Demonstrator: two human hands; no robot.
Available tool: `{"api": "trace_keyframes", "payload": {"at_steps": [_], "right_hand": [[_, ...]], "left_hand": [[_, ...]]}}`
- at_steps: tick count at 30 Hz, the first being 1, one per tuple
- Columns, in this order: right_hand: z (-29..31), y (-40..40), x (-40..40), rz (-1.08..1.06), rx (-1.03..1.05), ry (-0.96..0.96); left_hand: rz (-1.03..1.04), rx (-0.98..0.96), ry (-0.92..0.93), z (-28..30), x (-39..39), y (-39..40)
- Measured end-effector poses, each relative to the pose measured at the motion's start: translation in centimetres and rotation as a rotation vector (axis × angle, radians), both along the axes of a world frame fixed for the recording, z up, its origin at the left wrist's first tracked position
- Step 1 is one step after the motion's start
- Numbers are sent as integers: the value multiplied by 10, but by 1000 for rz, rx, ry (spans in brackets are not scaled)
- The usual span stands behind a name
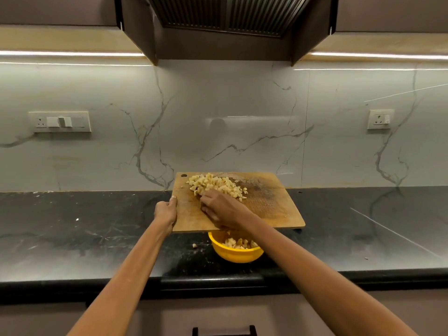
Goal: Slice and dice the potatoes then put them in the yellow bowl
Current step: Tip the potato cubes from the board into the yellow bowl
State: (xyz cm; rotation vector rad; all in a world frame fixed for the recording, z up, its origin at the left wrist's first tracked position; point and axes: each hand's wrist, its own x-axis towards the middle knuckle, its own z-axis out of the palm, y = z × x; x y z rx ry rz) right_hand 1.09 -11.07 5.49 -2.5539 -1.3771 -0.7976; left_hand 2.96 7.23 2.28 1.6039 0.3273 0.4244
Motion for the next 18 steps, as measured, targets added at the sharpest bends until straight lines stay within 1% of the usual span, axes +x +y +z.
{"api": "trace_keyframes", "payload": {"at_steps": [7,11,15,18], "right_hand": [[-29,-48,-16,110,208,128],[-35,-61,-21,157,334,183],[-28,-70,-18,158,505,259],[-23,-77,-13,118,575,248]], "left_hand": [[5,19,11,0,-3,1],[14,19,29,-1,-4,3],[10,30,36,0,-6,1],[8,37,40,0,-5,2]]}}
